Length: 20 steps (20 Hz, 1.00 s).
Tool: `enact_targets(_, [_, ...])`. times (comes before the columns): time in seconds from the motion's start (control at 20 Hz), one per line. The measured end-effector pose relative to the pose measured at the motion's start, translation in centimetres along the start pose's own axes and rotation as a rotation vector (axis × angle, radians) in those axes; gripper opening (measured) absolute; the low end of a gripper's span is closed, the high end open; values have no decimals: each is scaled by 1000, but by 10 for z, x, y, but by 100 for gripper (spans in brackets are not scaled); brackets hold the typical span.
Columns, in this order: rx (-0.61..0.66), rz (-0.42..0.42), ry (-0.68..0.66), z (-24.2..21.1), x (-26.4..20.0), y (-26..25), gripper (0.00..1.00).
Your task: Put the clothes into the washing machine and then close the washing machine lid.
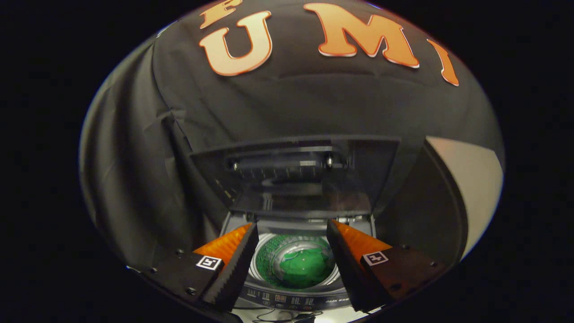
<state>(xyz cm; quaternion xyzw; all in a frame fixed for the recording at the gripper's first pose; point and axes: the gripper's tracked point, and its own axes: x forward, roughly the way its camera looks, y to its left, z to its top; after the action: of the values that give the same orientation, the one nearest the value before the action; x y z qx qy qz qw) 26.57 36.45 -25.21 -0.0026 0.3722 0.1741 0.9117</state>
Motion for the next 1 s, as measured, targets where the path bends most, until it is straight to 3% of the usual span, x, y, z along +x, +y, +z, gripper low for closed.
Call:
enact_targets(0.3, [3,48,-66,67,-13,15,98])
enact_targets(0.7, [-44,6,-113,119,28,-2,98])
enact_targets(1.0, [-43,-13,-93,131,72,-17,98])
